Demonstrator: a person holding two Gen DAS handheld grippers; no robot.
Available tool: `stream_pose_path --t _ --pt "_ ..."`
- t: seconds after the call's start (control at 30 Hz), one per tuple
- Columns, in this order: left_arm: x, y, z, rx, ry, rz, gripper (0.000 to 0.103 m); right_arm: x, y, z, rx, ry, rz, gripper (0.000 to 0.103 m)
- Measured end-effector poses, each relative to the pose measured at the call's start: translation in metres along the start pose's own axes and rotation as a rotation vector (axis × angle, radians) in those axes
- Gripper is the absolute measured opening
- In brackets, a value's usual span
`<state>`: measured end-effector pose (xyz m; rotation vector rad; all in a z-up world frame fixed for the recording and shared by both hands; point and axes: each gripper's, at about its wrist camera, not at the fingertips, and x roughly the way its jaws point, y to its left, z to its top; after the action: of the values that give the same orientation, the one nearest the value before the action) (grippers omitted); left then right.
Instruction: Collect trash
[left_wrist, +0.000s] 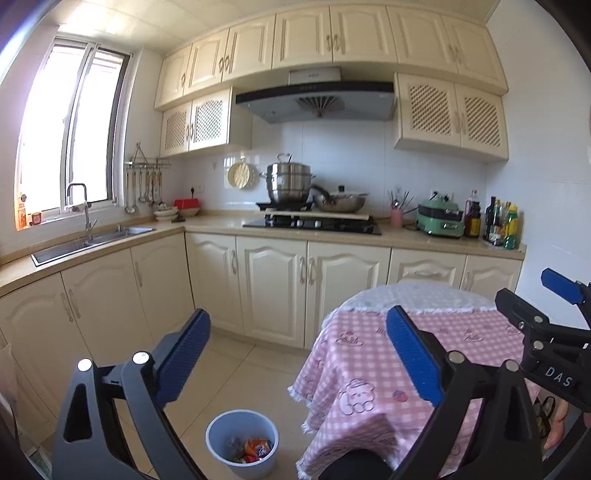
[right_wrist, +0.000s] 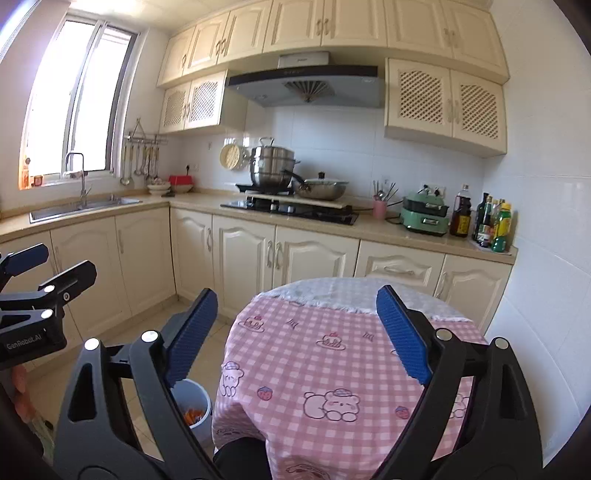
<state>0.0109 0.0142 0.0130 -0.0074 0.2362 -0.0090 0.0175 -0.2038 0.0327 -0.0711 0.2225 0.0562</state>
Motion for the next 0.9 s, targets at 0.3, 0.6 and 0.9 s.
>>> stream_pose_path --t 0.3,0.6,0.9 --pt "-0.019 -0.021 0.006 0.028 -0.036 -0.015 0.094 -0.022 -0.014 0.004 0.017 -0.053 -0.016 0.09" --pt "-0.012 -0.013 0.004 0.017 -0.017 -0.009 0.094 -0.023 -0.01 0.001 0.014 -0.047 -0.011 0.091" --pt "-0.009 -0.01 0.001 0.014 -0.008 -0.006 0.094 -0.02 -0.005 0.001 0.007 -0.038 -0.004 0.091"
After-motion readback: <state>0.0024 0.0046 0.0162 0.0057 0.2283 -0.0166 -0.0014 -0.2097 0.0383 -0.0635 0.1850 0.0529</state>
